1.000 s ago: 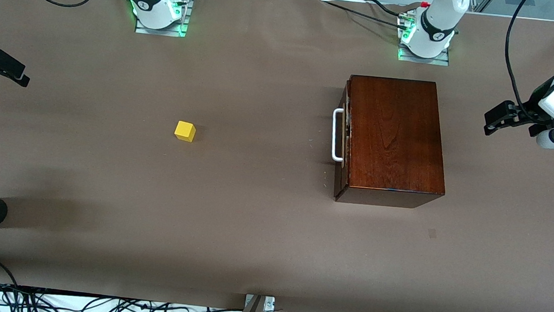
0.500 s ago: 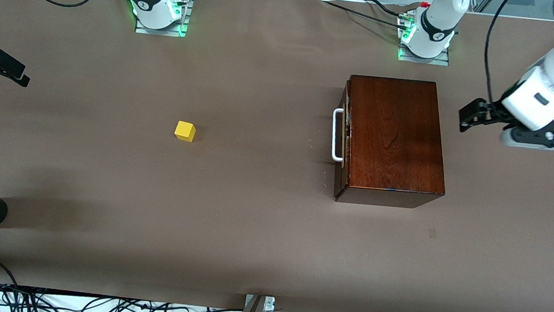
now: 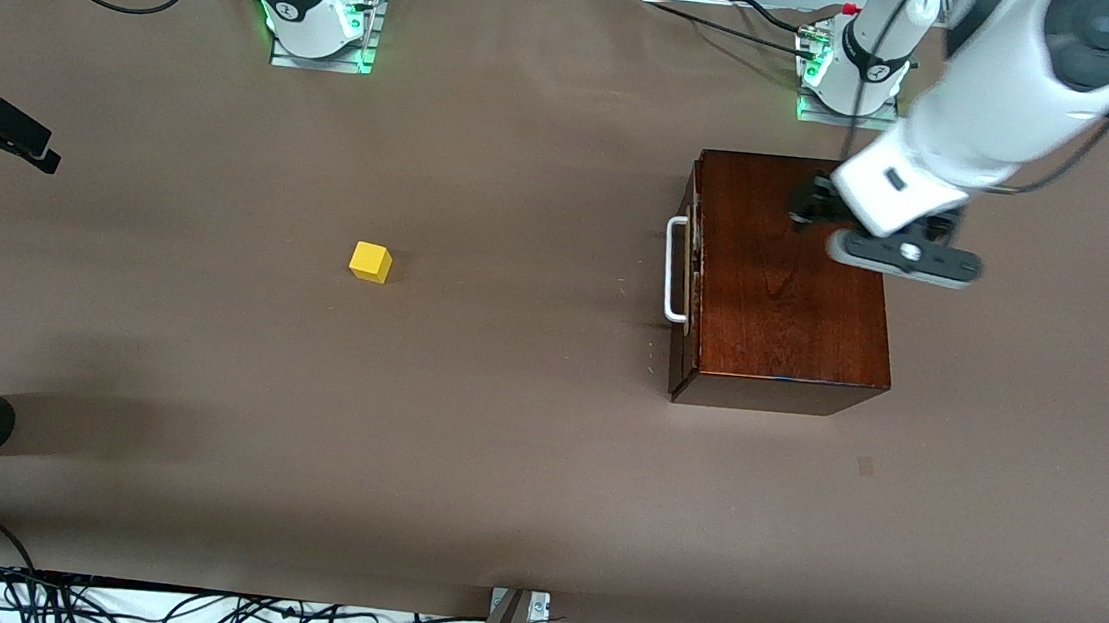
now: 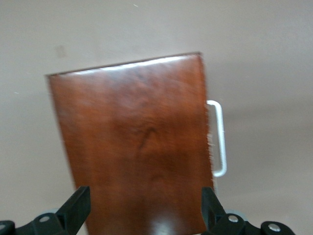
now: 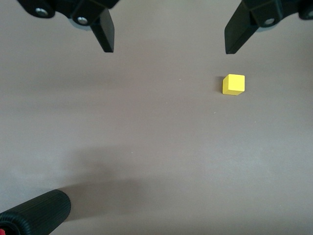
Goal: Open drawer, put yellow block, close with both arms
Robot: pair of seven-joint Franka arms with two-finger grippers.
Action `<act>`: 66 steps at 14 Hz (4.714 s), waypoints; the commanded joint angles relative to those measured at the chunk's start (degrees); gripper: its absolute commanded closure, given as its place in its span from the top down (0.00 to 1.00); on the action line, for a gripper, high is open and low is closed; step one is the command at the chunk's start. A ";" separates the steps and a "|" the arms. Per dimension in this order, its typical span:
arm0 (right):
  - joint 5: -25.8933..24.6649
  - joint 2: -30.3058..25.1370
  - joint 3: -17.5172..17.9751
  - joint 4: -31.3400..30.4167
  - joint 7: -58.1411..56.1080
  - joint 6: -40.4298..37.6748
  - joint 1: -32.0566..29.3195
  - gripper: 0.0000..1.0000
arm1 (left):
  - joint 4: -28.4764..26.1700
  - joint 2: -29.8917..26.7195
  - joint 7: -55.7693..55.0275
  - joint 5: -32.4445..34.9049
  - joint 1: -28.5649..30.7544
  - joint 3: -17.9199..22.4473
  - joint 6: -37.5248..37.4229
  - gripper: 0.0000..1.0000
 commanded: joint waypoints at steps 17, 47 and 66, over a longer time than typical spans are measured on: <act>-0.23 0.01 1.15 0.59 0.40 -0.50 -1.23 1.00 | 0.56 19.43 -29.64 8.51 -19.73 -2.15 8.17 1.00; -0.31 0.01 1.15 0.59 0.40 -0.06 -1.32 1.00 | -7.45 22.86 -27.71 16.96 -18.42 -2.15 20.23 1.00; -0.31 -0.16 1.06 0.59 0.40 -0.41 -1.32 1.00 | 4.24 30.07 -35.18 11.60 -25.53 -2.06 21.37 1.00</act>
